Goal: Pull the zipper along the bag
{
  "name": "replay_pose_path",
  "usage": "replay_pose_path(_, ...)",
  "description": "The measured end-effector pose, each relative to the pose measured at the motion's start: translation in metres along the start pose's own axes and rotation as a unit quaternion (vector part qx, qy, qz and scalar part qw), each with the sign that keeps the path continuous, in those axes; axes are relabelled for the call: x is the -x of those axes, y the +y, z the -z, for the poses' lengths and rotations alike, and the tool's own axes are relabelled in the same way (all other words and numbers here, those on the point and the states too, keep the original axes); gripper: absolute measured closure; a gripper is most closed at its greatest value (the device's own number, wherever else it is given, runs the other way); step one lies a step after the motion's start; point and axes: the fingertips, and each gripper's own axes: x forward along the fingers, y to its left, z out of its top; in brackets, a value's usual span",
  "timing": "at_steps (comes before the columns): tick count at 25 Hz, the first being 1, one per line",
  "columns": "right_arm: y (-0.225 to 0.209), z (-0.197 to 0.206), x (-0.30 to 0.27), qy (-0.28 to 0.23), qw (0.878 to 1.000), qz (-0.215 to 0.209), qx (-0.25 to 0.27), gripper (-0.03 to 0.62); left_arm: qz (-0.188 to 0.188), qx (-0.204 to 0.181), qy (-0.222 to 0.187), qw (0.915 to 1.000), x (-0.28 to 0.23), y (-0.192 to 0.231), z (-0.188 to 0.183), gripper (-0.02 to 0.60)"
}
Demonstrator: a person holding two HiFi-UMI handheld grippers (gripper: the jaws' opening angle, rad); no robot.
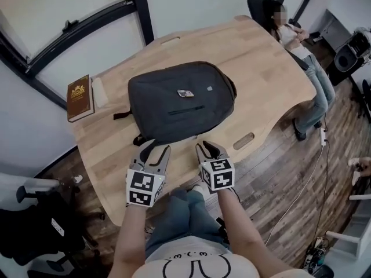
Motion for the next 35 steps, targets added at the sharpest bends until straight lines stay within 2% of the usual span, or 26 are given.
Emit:
replay_pose_path(6,-0.010,0.024,-0.044,0.053,0.998,0.037,0.017,0.431,0.001,-0.022,0.036,0.9991,-0.015,0.023,0.011,0.417)
replay_pose_path(12,-0.017,0.027,-0.069,0.063,0.995,0.078,0.016,0.404,-0.012,-0.046,0.059,0.9971,-0.033,0.045,0.023,0.368)
replay_pose_path(13,-0.018,0.026,-0.070,0.062,0.994,0.090,0.014,0.409,-0.014,-0.043,0.060,0.9971,-0.035,0.048,0.024,0.367)
replay_pose_path(15,-0.021,0.026,-0.070,0.063,0.993,0.103,0.011,0.511,-0.010,-0.037,0.062,0.9973,-0.038,0.051,0.026,0.365)
replay_pose_path(16,-0.020,0.027,-0.069,0.065,0.992,0.103,0.014,0.533,-0.005,-0.034,0.065,0.9973,-0.039,0.051,0.027,0.365)
replay_pose_path(20,-0.016,0.027,-0.067,0.083,0.992,0.087,0.028,0.537,0.003,-0.024,0.083,0.9962,-0.046,0.052,0.041,0.365)
replay_pose_path(24,-0.018,0.031,-0.065,0.111,0.991,0.062,0.030,0.537,-0.017,-0.033,0.074,0.9966,-0.054,0.057,0.051,0.376)
replay_pose_path(26,-0.019,0.032,-0.064,0.123,0.990,0.054,0.051,0.537,-0.029,-0.030,0.069,0.9967,-0.054,0.059,0.055,0.377)
replay_pose_path(31,-0.025,0.034,-0.060,0.145,0.985,0.028,0.091,0.536,-0.064,-0.006,0.090,0.9939,-0.057,0.063,0.062,0.376)
replay_pose_path(35,-0.046,0.032,-0.058,0.161,0.983,0.010,0.084,0.534,-0.079,0.013,0.100,0.9918,-0.060,0.065,0.062,0.376)
